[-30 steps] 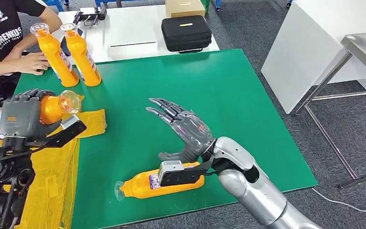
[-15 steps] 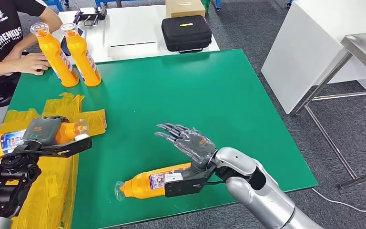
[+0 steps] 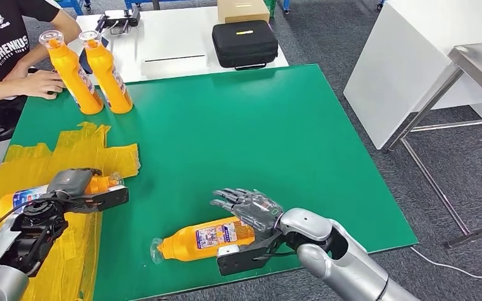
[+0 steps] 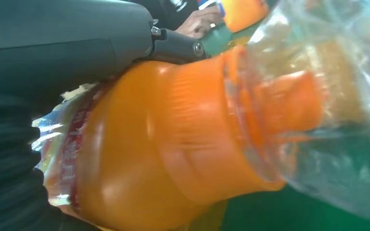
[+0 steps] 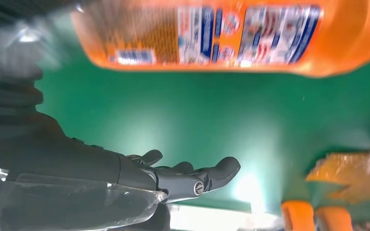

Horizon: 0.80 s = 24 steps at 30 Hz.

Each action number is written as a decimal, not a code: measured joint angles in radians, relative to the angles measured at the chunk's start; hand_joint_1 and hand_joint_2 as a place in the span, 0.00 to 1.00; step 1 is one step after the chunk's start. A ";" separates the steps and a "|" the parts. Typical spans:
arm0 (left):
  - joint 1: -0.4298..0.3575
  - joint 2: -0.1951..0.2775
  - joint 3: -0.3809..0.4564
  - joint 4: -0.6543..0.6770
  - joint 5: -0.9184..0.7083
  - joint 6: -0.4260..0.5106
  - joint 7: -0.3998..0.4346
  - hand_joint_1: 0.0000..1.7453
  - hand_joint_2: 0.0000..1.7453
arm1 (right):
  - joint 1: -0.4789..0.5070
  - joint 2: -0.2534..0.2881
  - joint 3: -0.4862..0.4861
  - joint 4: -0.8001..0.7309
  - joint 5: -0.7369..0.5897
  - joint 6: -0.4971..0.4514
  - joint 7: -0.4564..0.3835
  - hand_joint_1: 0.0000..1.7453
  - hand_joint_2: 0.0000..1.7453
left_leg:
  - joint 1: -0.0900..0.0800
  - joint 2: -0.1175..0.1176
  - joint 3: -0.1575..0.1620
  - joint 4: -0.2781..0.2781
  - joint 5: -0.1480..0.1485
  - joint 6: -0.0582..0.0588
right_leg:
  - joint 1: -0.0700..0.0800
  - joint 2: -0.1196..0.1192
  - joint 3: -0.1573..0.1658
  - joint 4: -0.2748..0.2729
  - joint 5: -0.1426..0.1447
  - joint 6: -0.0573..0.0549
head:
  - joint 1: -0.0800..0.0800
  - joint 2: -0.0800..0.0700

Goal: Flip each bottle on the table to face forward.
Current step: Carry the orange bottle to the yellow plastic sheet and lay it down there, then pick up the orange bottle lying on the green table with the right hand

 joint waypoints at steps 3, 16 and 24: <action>-0.009 -0.011 0.000 0.031 0.024 0.028 0.009 0.00 1.00 | 0.005 0.000 0.020 0.015 -0.001 0.009 0.011 0.00 1.00 | 0.000 0.000 0.002 0.000 0.000 0.000 | 0.000 -0.001 0.002 0.000 0.000 0.000 | 0.000 0.000; -0.021 -0.041 0.003 0.072 0.069 0.049 0.001 0.00 1.00 | 0.019 0.001 0.068 0.057 -0.001 0.022 0.025 0.00 1.00 | 0.000 -0.003 0.005 0.000 0.002 -0.001 | 0.000 -0.002 0.006 0.000 0.000 -0.001 | 0.000 0.000; -0.021 -0.051 0.009 0.077 0.134 0.041 -0.038 0.00 0.00 | 0.019 0.002 0.076 0.068 0.002 0.029 0.042 0.00 1.00 | 0.000 -0.003 0.005 0.000 0.002 -0.001 | 0.000 -0.002 0.006 0.000 0.000 -0.001 | 0.000 0.000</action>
